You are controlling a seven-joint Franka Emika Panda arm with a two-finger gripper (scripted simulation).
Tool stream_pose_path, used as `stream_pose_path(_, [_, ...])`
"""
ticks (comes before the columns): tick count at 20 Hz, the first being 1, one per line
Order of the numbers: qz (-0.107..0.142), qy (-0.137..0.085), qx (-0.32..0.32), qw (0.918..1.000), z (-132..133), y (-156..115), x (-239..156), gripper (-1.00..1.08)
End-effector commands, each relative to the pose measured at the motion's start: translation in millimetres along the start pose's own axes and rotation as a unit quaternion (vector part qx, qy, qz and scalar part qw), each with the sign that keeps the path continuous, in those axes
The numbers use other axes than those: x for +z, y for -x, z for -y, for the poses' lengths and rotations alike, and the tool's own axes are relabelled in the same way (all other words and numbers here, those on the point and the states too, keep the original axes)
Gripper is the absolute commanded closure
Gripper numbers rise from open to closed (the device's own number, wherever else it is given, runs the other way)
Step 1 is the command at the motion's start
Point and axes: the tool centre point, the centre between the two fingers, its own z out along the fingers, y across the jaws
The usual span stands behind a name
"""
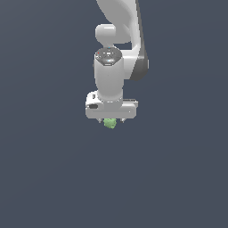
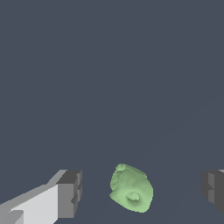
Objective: Pick up the object and move it to a goal position.
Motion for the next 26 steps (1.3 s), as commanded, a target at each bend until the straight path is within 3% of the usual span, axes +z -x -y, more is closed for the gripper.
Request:
stream_pose_path(1, [0.000,0.000,0.000,1.0000,0.0,0.0,0.0,-0.92])
stream_pose_path(16, [0.005,-0.006,0.006,1.0000,-15.7,6.3,1.5,-0.92])
stream_pose_path(26, [0.006,-0.003,0.064,0.9980,-14.6,27.3,27.4,-0.92])
